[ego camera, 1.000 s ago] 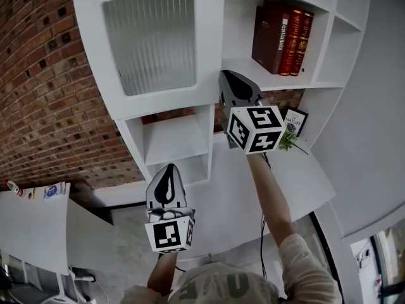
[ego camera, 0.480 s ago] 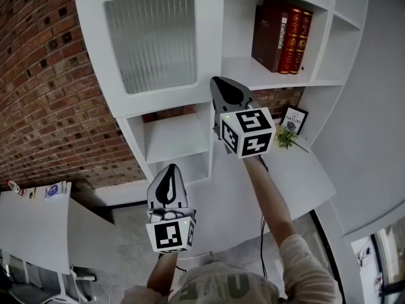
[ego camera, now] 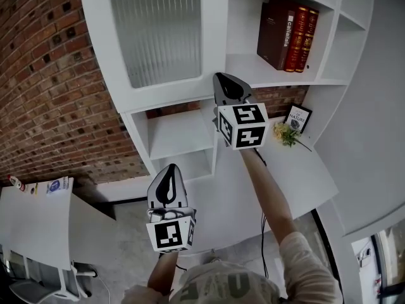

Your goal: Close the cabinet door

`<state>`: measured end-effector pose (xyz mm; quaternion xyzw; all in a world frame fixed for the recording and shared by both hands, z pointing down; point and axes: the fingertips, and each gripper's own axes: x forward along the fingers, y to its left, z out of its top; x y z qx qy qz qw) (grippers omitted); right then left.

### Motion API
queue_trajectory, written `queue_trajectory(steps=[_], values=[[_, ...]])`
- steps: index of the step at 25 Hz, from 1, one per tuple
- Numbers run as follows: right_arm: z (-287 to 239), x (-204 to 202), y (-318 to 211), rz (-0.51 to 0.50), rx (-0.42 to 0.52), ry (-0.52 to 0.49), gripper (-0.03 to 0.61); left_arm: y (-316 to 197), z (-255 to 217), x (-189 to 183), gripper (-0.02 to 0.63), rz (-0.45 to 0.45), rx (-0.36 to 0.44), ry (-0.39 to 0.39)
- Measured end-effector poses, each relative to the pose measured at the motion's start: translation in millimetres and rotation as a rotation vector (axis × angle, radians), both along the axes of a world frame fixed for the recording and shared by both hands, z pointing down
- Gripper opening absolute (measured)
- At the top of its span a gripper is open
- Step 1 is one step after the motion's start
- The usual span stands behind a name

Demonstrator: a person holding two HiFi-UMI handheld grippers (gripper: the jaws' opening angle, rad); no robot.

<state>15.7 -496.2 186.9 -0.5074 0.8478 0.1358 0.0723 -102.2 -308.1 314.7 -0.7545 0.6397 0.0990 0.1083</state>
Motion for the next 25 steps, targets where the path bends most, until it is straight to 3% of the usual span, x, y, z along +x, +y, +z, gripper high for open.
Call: queue_trajectory(steps=[14,25], values=[[-3.3,4.4,9.0,-0.016,-0.044,0.026,0.017,5.9,-13.5,13.1,0.014,0.034,0.026,-0.017],[-58.9,82.8,128.2,0.077,0.210,-0.022,0.017,8.4,-27.0,45.9,0.014,0.122,0.045,-0.030]])
